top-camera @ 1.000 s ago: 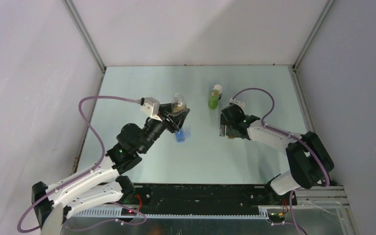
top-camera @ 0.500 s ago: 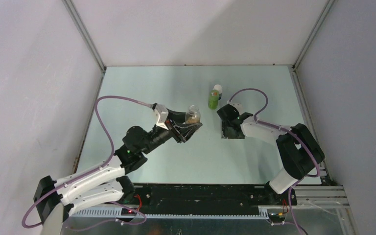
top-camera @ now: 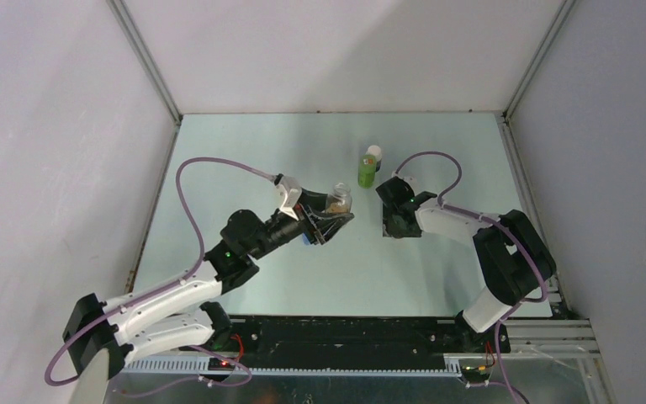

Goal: Sort the pills into containers
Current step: Pick up the lid of the pill bottle at the center of the board.

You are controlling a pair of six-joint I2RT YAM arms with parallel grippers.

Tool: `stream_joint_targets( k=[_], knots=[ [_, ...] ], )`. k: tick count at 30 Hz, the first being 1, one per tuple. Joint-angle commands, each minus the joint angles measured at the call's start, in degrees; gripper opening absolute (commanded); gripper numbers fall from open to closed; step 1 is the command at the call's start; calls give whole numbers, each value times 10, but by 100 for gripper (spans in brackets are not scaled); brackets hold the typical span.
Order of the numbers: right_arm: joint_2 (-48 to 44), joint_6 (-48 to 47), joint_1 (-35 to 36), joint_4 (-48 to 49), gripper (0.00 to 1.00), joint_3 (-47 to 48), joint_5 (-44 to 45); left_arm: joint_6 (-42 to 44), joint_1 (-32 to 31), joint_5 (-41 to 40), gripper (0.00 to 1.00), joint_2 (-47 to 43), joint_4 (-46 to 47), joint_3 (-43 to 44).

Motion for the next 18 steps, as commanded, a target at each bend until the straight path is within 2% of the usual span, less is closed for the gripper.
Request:
stream_joint_targets(
  k=[1, 7, 14, 18],
  knots=[
    [12, -20, -7, 23, 56, 20, -19, -4, 7, 10, 0, 4, 15, 32],
    [9, -34, -15, 48, 52, 20, -32, -11, 10, 13, 0, 13, 6, 33],
    [12, -45, -25, 54, 40, 20, -46, -19, 11, 21, 0, 20, -20, 44],
    [-7, -52, -28, 45, 39, 20, -47, -15, 10, 26, 0, 25, -38, 48]
  ],
)
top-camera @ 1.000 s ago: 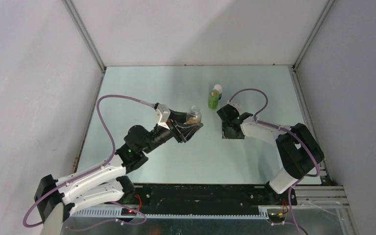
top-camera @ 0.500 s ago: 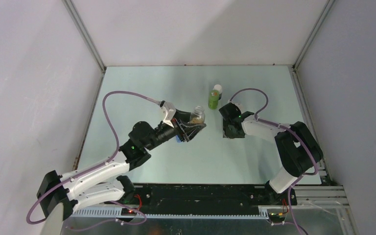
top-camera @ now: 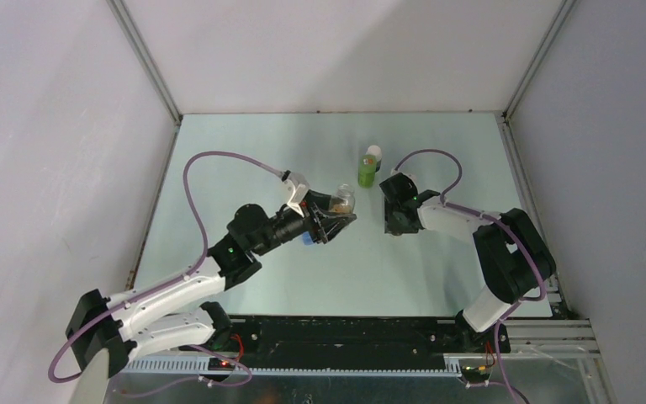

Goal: Sort the pills into containers
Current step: Pick up the lid of the pill bottle at the center of the board, then screw the lid of the pill bottle onto the pill bottle.

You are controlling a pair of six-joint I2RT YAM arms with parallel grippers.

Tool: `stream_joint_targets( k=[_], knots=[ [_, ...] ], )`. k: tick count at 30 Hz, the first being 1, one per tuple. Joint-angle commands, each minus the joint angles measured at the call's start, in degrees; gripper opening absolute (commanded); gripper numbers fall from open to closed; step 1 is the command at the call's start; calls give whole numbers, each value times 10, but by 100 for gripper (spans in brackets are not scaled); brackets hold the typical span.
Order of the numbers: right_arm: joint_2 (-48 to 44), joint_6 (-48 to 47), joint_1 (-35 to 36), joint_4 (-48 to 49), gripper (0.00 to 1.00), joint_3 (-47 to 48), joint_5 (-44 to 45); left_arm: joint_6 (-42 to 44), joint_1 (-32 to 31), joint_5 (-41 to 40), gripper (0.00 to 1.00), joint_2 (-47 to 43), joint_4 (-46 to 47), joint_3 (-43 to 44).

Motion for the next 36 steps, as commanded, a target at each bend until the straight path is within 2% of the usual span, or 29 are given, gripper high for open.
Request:
stream_joint_targets(
  k=[1, 9, 16, 19, 25, 27, 31, 36],
  knots=[
    [-27, -15, -6, 2, 39, 19, -7, 7, 2, 14, 0, 2, -3, 30],
    [-131, -34, -30, -14, 40, 19, -100, 62, 5, 9, 0, 9, -33, 32],
    [-273, -45, -39, -23, 43, 19, -215, 147, 25, 61, 0, 24, -98, 41],
    [-320, -45, -43, -17, 44, 19, -265, 170, 33, -10, 0, 37, -120, 54],
    [-412, -26, -46, 17, 46, 19, -382, 239, 35, -37, 0, 61, -137, 92],
    [-431, -14, -48, 33, 46, 19, -398, 259, 35, -36, 0, 73, -157, 108],
    [-441, 8, -48, 48, 47, 23, -417, 334, 35, 19, 0, 92, -173, 115],
    [-427, 7, -48, 47, 47, 38, -430, 369, 35, 61, 0, 98, -177, 112]
  ],
)
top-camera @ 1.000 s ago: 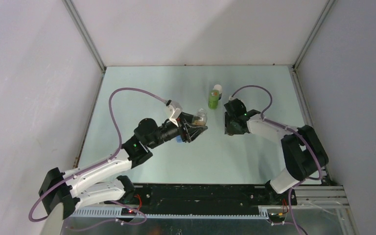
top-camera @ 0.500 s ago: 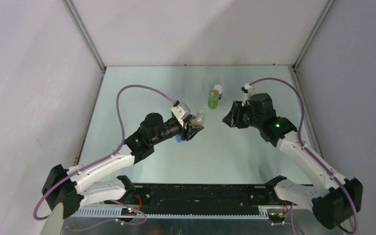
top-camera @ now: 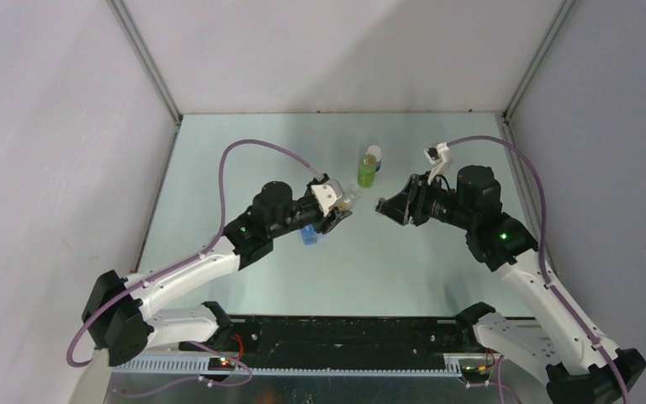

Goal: Sort the pills into containers
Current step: Screw the lid of the pill bottle onto the pill bottle.

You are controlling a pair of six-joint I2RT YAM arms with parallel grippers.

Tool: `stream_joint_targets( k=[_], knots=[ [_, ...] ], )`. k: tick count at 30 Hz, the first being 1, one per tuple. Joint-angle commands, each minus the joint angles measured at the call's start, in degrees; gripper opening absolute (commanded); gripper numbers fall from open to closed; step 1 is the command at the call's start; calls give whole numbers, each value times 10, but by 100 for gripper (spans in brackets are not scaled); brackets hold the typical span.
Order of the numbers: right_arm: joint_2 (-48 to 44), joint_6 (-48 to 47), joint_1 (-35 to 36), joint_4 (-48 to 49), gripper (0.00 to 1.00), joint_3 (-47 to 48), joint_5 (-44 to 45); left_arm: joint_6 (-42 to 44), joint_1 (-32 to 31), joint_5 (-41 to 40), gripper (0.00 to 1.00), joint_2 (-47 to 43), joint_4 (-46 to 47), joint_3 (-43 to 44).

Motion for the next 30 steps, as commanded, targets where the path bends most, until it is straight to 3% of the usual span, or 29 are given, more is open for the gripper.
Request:
stream_joint_targets(
  k=[1, 14, 18, 30],
  knots=[
    [11, 9, -3, 23, 47, 35, -34, 70, 1, 51, 0, 1, -1, 17],
    [88, 0, 5, -64, 47, 107, -47, 105, 0, 115, 0, 24, -90, 57],
    [111, -32, 35, -98, 47, 129, -9, 105, -2, 120, 0, 25, -90, 60],
    [139, -48, 59, -105, 48, 134, -8, 101, -8, 126, 0, 25, -90, 61]
  ],
)
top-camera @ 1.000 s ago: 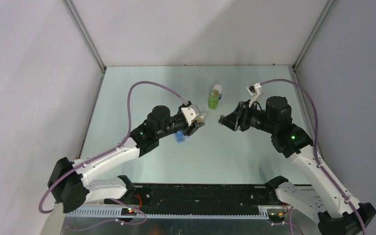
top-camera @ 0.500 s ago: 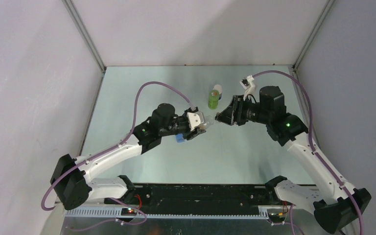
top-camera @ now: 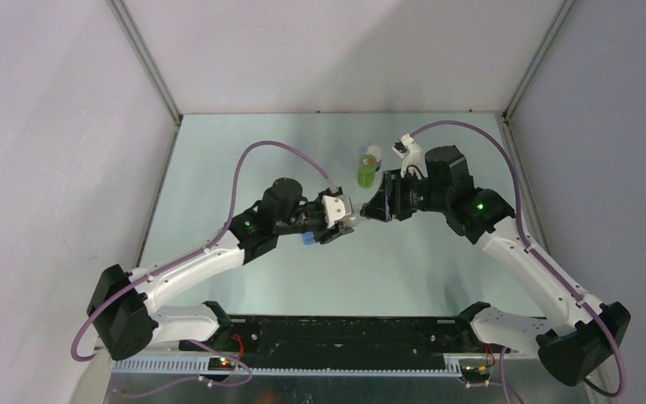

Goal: Sort the pills into containers
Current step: Screw the lid of the pill bottle onto the pill bottle.

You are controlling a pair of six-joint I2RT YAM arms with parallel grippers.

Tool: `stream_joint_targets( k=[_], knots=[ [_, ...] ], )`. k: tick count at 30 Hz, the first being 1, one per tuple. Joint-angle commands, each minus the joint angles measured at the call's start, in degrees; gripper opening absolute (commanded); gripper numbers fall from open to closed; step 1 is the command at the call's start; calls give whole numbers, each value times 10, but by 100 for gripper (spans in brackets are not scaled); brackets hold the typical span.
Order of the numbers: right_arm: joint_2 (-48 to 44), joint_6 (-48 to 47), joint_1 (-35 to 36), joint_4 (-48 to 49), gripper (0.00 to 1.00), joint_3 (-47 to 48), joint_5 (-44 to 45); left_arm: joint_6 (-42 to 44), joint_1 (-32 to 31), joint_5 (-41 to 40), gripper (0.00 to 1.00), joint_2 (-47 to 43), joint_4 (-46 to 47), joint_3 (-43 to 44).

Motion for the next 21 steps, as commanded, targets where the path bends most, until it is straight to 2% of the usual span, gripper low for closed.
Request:
stream_joint_targets(
  k=[1, 21],
  knots=[
    [6, -17, 5, -6, 47, 25, 8, 8, -6, 16, 0, -4, 20, 26],
    [21, -53, 11, -11, 48, 25, -46, 7, -10, 44, 0, -15, 37, 20]
  ],
)
